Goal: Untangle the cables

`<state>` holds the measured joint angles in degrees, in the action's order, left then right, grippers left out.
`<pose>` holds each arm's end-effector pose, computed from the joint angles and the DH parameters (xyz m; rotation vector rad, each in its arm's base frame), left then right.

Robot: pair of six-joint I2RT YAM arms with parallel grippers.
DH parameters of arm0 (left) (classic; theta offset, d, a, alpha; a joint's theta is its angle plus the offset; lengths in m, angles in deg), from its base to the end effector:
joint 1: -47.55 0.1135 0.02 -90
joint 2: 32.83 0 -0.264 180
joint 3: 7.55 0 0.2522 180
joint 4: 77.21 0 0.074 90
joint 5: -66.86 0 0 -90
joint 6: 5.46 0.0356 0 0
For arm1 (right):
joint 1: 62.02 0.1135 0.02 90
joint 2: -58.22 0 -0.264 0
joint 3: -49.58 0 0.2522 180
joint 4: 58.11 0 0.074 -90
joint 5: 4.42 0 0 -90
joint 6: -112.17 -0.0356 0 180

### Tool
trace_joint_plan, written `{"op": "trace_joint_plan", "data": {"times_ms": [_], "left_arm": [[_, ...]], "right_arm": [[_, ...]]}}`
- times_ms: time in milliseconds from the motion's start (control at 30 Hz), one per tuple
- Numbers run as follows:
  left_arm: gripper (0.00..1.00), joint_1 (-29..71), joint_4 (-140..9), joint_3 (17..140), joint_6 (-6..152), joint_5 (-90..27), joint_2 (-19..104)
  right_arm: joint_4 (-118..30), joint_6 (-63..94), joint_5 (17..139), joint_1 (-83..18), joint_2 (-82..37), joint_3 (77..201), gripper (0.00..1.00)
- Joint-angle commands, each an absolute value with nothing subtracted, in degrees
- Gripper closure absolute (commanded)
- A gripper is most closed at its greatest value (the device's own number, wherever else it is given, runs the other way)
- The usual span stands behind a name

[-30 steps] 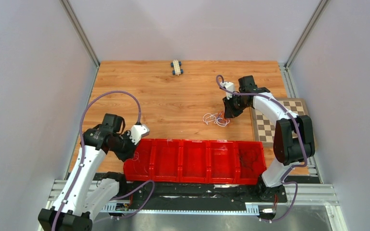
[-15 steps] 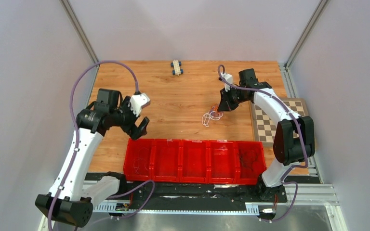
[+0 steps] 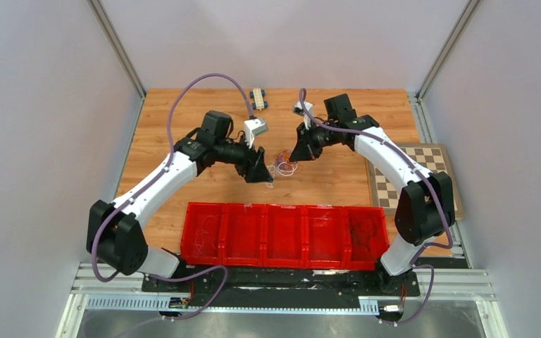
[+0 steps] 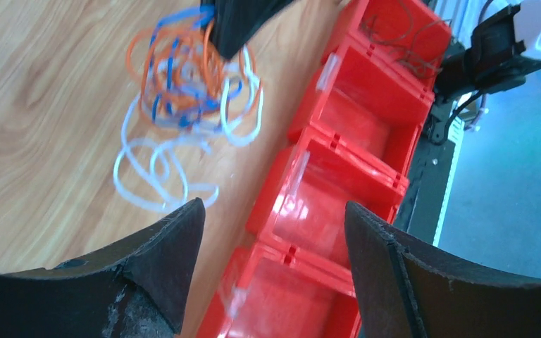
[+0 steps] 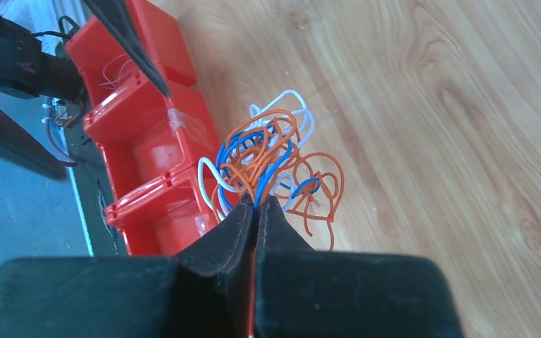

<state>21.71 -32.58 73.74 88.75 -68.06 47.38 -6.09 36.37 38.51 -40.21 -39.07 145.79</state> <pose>0.2583 -0.1530 0.3101 0.9745 2.0818 -1.1012 0.3289 0.1597 0.2920 -1.0513 2.1298 1.0735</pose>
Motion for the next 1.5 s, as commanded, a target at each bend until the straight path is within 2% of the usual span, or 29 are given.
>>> {"op": "trace_joint_plan", "data": {"times_ms": [0,67,200,267,300,333,367,433,600,867,1133,1300,1467], "left_arm": [[0.21,18.51,-46.17,73.71,82.0,-70.32,50.22],[0.28,17.71,-46.74,74.21,81.72,-68.82,52.34],[0.48,17.64,-47.52,74.58,80.96,-66.95,55.13],[0.6,17.59,-47.1,74.73,81.0,-66.57,55.91],[0.69,17.59,-46.66,74.91,81.06,-66.41,56.07],[0.74,17.67,-46.36,74.97,81.25,-66.3,56.05],[0.86,17.72,-45.69,75.21,81.41,-66.12,55.77],[0.98,18.17,-45.31,75.02,80.93,-66.03,54.5],[1.0,21.93,-45.12,73.62,78.93,-66.94,49.86],[1.0,32.46,-37.25,74.2,81.46,-68.57,43.06],[1.0,47.92,-32.14,78.8,81.75,-68.49,35.93],[1.0,61.17,-28.2,85.42,83.55,-69.61,34.69],[1.0,68.66,-25.53,89.76,86.49,-69.29,34.31]], "right_arm": [[-9.21,33.44,36.0,-38.43,-37.14,149.11,1.0],[-9.38,32.34,35.8,-37.93,-37.51,149.6,1.0],[-9.79,31.17,35.47,-37.84,-38.06,149.93,1.0],[-9.88,31.05,35.61,-37.79,-38.18,149.87,1.0],[-9.89,30.97,35.84,-37.84,-38.28,149.88,1.0],[-9.9,31.07,36.27,-37.84,-38.42,149.66,1.0],[-9.89,31.24,37.02,-37.91,-38.52,149.47,1.0],[-9.87,31.61,39.43,-38.27,-38.82,148.91,1.0],[-9.87,31.64,43.9,-41.24,-40.27,148.11,1.0],[-10.02,35.44,58.17,-49.31,-44.06,147.51,1.0],[-10.42,40.86,67.37,-53.26,-45.84,144.89,1.0],[-10.67,43.46,70.95,-54.04,-47.29,143.74,1.0],[-10.92,44.51,73.84,-54.33,-48.49,143.46,1.0]]}}
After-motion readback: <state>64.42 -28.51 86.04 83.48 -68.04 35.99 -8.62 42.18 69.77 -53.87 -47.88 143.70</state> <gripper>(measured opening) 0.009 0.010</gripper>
